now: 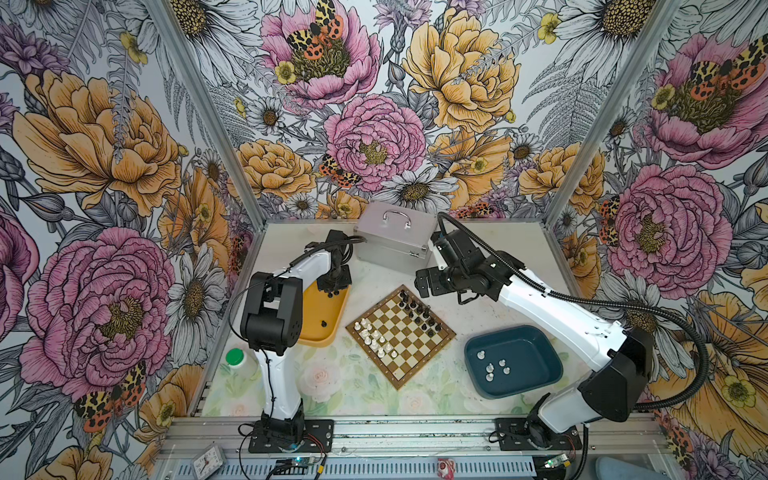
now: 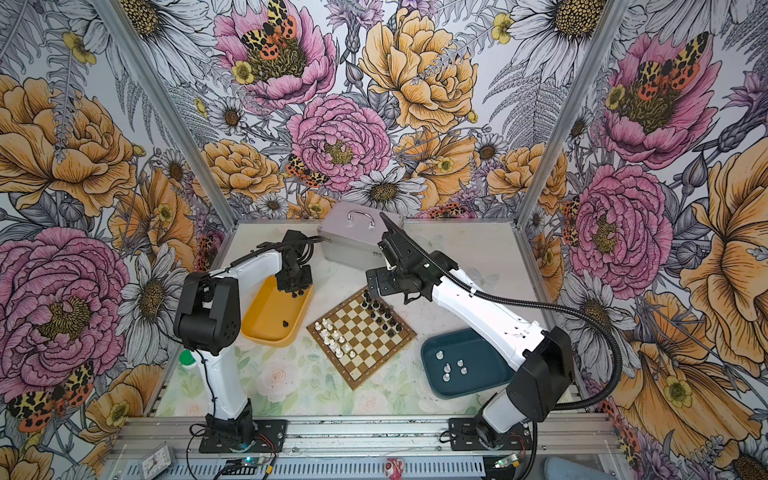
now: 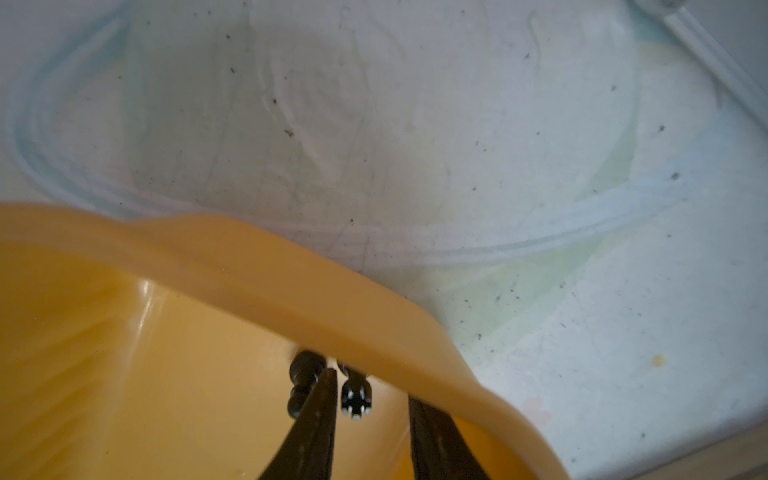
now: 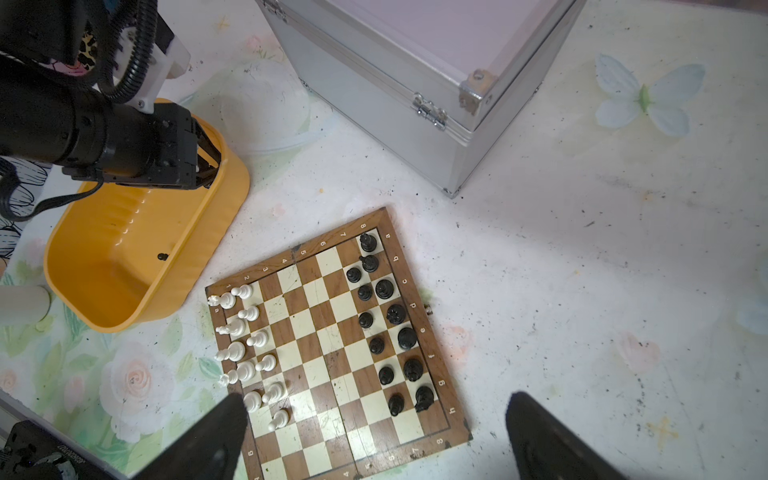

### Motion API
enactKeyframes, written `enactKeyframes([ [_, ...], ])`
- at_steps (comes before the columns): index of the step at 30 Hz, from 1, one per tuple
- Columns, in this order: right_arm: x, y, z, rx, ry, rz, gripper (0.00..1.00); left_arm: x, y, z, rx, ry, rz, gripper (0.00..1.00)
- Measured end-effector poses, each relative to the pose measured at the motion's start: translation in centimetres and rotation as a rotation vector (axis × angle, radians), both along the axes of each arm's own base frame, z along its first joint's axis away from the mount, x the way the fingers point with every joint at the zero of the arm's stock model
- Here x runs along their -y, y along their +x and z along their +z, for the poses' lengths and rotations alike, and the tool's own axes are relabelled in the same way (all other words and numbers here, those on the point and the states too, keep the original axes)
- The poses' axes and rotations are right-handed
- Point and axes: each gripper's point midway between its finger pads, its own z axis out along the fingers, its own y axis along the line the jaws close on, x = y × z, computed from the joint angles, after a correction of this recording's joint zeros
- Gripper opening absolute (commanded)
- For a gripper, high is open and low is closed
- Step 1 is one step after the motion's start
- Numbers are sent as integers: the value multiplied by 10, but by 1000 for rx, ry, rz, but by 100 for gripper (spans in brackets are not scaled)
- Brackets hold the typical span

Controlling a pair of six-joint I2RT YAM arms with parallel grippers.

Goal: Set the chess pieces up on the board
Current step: 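Lower the left gripper and grasp a black piece in the yellow tray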

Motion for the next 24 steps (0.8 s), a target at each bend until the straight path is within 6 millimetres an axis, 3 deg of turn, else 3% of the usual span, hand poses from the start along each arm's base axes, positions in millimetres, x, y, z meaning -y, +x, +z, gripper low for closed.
enactKeyframes([
  [24, 1, 1, 0, 5, -5, -4, 99, 0, -1, -7, -17, 7, -15, 14],
])
